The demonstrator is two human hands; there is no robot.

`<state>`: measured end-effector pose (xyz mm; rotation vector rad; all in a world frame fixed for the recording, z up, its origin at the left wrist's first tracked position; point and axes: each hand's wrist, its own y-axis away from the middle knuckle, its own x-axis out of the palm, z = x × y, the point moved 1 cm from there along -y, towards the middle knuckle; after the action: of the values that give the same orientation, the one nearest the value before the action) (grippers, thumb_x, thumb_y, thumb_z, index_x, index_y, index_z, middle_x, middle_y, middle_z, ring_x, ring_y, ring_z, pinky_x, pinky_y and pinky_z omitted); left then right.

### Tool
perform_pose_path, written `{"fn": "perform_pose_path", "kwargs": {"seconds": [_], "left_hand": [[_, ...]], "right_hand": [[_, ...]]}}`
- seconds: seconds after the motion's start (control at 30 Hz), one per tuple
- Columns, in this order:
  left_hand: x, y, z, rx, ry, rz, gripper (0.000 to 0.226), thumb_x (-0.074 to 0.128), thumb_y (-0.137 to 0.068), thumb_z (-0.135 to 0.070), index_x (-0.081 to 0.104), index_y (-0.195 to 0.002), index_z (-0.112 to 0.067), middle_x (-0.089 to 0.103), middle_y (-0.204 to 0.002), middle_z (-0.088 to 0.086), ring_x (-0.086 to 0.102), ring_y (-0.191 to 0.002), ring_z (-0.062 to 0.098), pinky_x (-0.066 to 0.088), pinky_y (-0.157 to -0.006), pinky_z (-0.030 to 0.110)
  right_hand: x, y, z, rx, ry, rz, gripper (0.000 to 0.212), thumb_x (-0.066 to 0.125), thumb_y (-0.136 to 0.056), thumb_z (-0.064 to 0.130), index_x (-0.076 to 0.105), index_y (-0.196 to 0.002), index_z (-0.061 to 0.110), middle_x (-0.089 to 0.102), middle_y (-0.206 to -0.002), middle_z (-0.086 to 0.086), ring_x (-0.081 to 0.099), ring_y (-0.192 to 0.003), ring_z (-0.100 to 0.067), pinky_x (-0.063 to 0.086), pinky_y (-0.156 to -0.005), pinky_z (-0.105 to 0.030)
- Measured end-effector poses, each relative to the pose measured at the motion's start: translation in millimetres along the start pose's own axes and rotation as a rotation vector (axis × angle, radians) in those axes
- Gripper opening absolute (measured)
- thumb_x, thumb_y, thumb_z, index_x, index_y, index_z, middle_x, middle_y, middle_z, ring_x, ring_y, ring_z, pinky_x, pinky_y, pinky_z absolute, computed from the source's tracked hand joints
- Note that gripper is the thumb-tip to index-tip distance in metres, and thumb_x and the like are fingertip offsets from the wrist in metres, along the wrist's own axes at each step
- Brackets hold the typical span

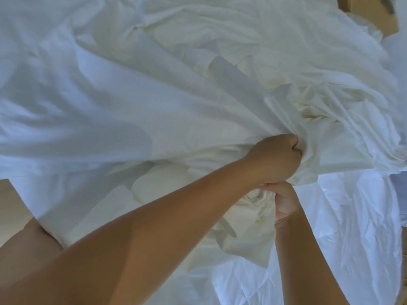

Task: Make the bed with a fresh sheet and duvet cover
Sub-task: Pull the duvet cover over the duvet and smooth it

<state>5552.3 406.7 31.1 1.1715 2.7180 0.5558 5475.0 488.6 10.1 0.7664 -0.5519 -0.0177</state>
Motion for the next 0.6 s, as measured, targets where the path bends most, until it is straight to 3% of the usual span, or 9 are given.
{"fn": "perform_pose_path", "kwargs": {"seconds": [0.07,0.17,0.27,0.37,0.43,0.5,0.6], "left_hand": [[-7.4,9.0,8.2,0.002,0.015,0.003,0.023,0.039,-0.096,-0.015,0.046,-0.075,-0.012,0.049,-0.071,0.0,0.044,-0.063,0.013,0.033,-0.057,0.025],[-20.4,29.5,32.7,-0.086,-0.016,-0.191,0.021,0.045,-0.095,-0.03,0.057,-0.102,-0.015,0.064,-0.094,0.0,0.059,-0.087,0.019,0.045,-0.078,0.033],[-32.4,51.7,62.0,-0.287,-0.203,-0.402,0.046,0.046,-0.087,-0.059,0.059,-0.095,-0.016,0.062,-0.082,0.005,0.059,-0.079,0.023,0.041,-0.068,0.032],[-34.1,53.8,78.7,-0.449,-0.147,-0.314,0.08,0.045,-0.075,-0.076,0.064,-0.098,-0.001,0.065,-0.085,0.006,0.059,-0.076,0.027,0.037,-0.065,0.03],[-30.8,40.7,80.7,-0.492,0.127,-0.29,0.077,0.052,-0.075,-0.071,0.066,-0.1,0.0,0.068,-0.09,0.013,0.064,-0.083,0.028,0.044,-0.071,0.031],[-27.9,27.1,78.6,-0.499,0.331,-0.309,0.05,0.06,-0.084,-0.051,0.066,-0.085,-0.001,0.066,-0.074,0.009,0.063,-0.069,0.024,0.048,-0.07,0.031],[-27.5,17.8,74.3,-0.446,0.254,-0.336,0.032,0.053,-0.092,-0.02,0.055,-0.064,-0.006,0.053,-0.049,0.0,0.059,-0.052,0.02,0.044,-0.051,0.023]], "right_hand": [[0.2,0.6,-5.4,-0.001,0.019,-0.021,0.046,0.092,-0.031,0.018,0.076,-0.073,0.009,0.072,-0.073,-0.008,0.07,-0.072,-0.022,0.057,-0.068,-0.03],[0.8,-8.1,-11.6,-0.034,-0.037,-0.011,0.043,0.078,-0.054,0.013,0.073,-0.097,0.007,0.072,-0.089,-0.01,0.069,-0.086,-0.025,0.056,-0.078,-0.036],[3.4,-11.8,-7.1,0.004,-0.171,0.008,0.069,0.074,-0.057,0.009,0.056,-0.124,-0.001,0.063,-0.114,-0.02,0.062,-0.104,-0.036,0.051,-0.087,-0.046],[-1.0,-12.7,-7.7,0.013,-0.167,0.058,0.062,0.063,-0.072,0.0,0.048,-0.133,-0.002,0.057,-0.125,-0.025,0.055,-0.116,-0.041,0.045,-0.096,-0.052],[-7.5,-11.9,-8.6,0.037,-0.175,0.067,0.058,0.054,-0.08,-0.004,0.042,-0.137,-0.003,0.052,-0.132,-0.026,0.049,-0.122,-0.042,0.038,-0.103,-0.053],[-7.4,-11.1,-7.0,0.062,-0.155,0.077,0.055,0.058,-0.079,-0.001,0.049,-0.133,-0.003,0.055,-0.129,-0.023,0.052,-0.121,-0.039,0.041,-0.102,-0.05],[-6.2,-9.3,-9.4,0.07,-0.129,0.053,0.059,0.083,-0.057,0.009,0.066,-0.113,-0.001,0.067,-0.108,-0.02,0.065,-0.101,-0.034,0.053,-0.085,-0.044]]}}
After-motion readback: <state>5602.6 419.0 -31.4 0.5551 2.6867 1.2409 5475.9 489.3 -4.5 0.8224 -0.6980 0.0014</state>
